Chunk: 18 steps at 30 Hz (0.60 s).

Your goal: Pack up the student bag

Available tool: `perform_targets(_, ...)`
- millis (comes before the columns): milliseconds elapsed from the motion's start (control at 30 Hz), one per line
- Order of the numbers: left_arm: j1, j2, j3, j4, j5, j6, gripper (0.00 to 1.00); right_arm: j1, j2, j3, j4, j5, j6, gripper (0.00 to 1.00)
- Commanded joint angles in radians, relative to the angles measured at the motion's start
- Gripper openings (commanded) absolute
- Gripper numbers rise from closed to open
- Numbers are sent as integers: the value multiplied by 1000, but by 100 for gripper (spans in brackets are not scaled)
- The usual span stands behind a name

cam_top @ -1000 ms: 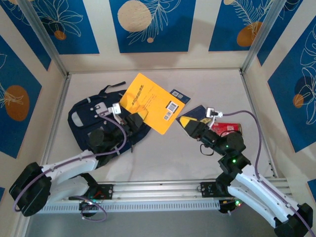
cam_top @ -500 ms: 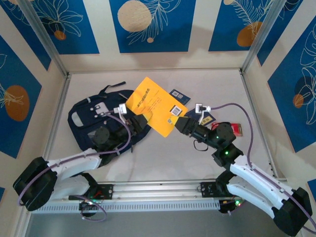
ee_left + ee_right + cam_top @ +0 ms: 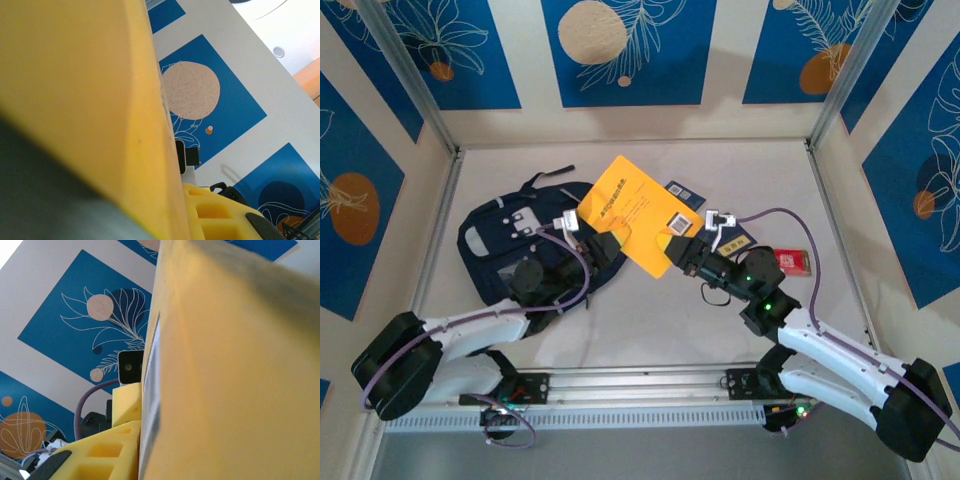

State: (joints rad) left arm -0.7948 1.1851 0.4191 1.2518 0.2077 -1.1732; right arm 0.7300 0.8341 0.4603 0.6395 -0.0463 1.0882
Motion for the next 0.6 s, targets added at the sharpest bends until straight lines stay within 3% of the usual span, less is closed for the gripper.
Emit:
perform_targets(0,-16,15,26,96,12,1,0,12,-12,12,50,70,-31,16)
perform_targets(267,-17,56,21,133,18,-23,0,12,-11,5,58,89,-46,0)
perform_targets(433,-13,15,27,-8,32,50,43,7,-83,4,-75,139,-107,0)
perform_targets(500,-8,-41,55,-204,48,132,51,-1,-129,24,-227,185,-132,0)
perform_targets(567,-7,-109,119,-531,30,260,54,-11,-170,32,-343,210,-177,0)
